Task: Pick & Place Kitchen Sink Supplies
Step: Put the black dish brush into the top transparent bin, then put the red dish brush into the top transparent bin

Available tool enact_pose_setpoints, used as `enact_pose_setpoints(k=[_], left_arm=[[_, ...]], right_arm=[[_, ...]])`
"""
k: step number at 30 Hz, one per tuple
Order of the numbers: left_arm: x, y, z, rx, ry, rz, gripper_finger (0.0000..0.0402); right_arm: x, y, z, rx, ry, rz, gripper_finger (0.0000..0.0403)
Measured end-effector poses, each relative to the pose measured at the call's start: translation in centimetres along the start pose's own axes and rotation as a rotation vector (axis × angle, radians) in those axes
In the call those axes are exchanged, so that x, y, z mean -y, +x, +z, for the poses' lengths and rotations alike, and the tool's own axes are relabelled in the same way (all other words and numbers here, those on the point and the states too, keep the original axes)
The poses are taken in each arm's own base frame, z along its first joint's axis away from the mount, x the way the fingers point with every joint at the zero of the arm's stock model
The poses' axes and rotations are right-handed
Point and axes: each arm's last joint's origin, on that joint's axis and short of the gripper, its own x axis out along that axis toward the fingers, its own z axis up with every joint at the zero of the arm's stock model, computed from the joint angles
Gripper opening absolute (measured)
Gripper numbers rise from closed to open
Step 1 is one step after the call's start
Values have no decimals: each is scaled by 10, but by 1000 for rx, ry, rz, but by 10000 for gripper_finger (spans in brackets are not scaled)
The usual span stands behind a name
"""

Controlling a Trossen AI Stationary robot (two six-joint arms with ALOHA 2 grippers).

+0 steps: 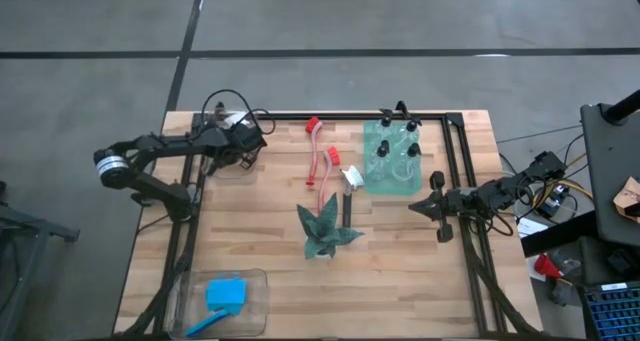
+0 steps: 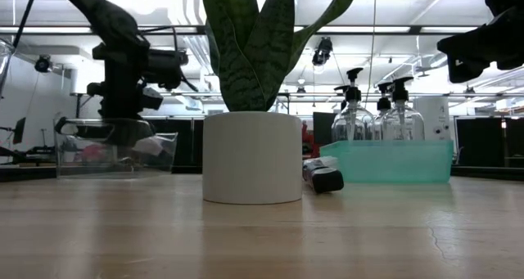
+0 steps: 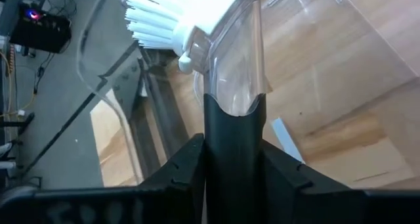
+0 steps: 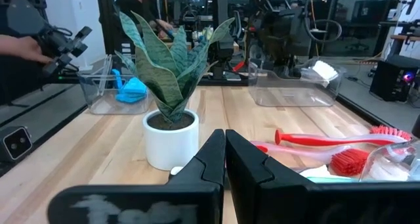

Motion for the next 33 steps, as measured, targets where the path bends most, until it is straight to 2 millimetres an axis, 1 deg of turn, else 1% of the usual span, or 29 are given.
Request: enact_pose_setpoints(k=[4,7,16,20,26,29,33], left_arm=[[2,4,-7,-26,-8,-18,117],[4,4,-9,-54,-18,-75,130],[4,1,-5,-66,-40,-145,178],[-3,-9,2,-68,-54,-166,191],[-20,-32,11,-31,-108,-210,193],[-29,-46,15,-6,-194,-318,193],[-39,-67,24,78,-319,-502,193]], right_arm=[[0,0,0,1,9,0,9],[0,0,0,1,0,0,9],[0,0,0,0,6,0,9],[0,0,0,0,0,0,9],[0,0,0,0,1,0,9],[0,0,0,0,6,0,9],[0,0,0,1,0,1,9]])
